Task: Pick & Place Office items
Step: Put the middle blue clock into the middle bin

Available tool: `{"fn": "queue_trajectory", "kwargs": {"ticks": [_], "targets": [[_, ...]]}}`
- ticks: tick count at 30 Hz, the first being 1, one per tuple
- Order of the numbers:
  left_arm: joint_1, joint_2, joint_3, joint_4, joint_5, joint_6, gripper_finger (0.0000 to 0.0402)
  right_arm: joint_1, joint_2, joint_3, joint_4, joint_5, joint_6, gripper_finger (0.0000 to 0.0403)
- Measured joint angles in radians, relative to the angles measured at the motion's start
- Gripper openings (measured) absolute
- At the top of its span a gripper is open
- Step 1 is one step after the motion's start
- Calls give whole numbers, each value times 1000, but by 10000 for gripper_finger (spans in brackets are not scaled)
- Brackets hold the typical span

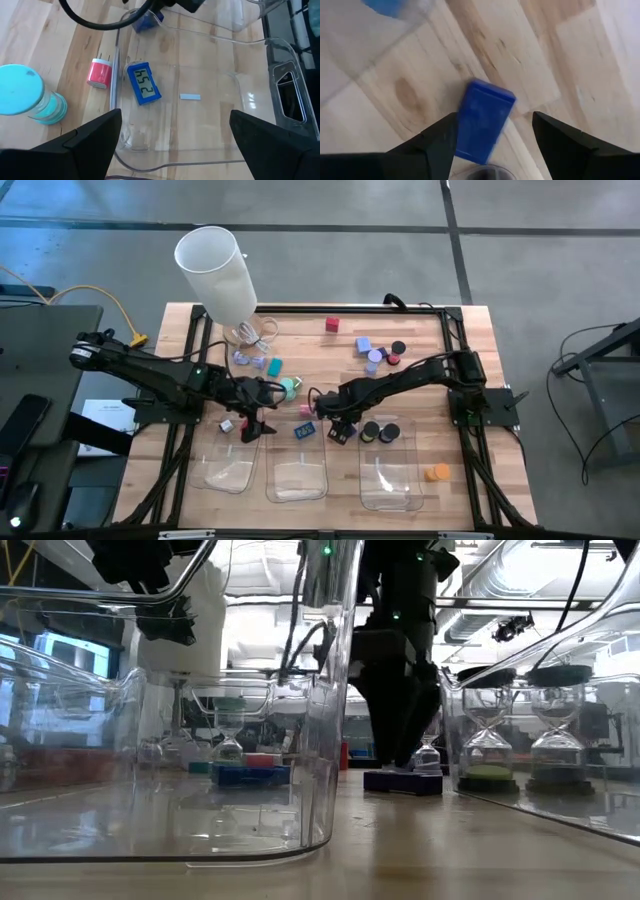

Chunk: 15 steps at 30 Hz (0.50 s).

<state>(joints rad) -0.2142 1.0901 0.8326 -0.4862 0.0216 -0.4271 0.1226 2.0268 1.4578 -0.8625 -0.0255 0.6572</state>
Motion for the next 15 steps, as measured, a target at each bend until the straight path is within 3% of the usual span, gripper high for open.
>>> {"fn": "queue_trajectory", "kwargs": {"ticks": [15], "targets": [[0,0,0,0,0,0,363,0,79,4,38,-78,-31,244]]}}
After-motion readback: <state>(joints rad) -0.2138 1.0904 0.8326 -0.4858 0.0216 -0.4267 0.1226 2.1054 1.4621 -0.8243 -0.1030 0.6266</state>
